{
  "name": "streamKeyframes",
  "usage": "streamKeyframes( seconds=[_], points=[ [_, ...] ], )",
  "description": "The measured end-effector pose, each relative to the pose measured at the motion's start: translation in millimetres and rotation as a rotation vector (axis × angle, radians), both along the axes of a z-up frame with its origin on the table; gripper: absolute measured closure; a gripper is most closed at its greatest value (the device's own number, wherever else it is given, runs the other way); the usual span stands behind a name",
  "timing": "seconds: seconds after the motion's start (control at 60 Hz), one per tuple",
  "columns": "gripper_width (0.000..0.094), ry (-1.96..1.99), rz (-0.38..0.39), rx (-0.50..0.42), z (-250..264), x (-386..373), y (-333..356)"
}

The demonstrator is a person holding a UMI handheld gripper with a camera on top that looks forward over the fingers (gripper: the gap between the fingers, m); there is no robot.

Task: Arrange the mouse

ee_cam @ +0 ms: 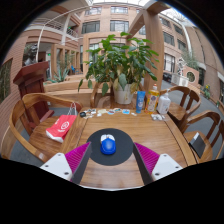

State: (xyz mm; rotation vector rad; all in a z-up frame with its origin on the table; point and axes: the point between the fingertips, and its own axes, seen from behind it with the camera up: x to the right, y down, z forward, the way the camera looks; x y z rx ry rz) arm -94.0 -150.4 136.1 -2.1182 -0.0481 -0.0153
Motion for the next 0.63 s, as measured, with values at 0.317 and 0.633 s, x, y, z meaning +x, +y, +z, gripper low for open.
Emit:
streamKeyframes(
  seconds=[0.317, 0.633],
  points=[
    [0.0083, 0.006, -0.010, 0.029, 43.8, 7.1, -88.7],
    [0.0077, 0.011, 0.017, 0.035, 54.9, 4.6, -138.0]
  ],
)
